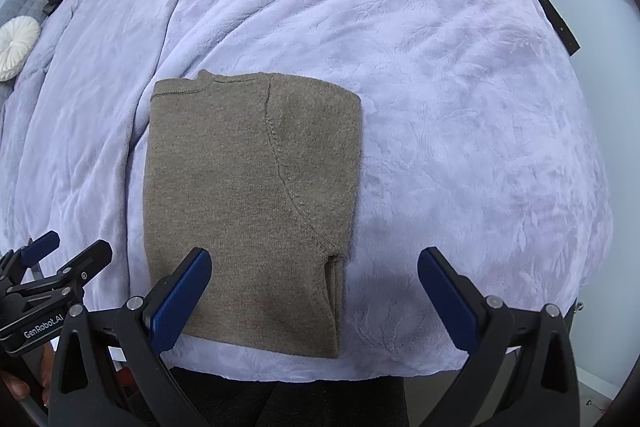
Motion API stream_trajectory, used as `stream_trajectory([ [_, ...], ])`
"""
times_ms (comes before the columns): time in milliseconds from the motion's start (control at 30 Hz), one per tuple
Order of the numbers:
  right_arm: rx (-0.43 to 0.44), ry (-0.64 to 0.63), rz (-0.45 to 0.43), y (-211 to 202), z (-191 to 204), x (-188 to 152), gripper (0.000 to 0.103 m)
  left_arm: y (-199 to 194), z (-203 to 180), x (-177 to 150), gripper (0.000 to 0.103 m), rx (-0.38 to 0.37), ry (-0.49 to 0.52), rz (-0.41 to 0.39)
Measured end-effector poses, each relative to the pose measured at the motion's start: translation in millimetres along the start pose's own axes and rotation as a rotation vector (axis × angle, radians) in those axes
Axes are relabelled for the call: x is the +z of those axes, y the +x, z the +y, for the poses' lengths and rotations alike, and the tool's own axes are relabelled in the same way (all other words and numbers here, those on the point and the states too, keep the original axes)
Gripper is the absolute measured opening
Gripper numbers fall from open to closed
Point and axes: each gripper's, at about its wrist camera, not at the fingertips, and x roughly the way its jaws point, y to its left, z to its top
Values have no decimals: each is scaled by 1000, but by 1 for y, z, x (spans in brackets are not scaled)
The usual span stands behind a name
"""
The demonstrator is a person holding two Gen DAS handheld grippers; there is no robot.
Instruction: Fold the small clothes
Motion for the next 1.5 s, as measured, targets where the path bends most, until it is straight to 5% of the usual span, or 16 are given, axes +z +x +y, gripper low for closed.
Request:
stream_trajectory([
  [1500,-2,-7,6,4,16,-5,103,1,6,-1,103,11,-21,6],
])
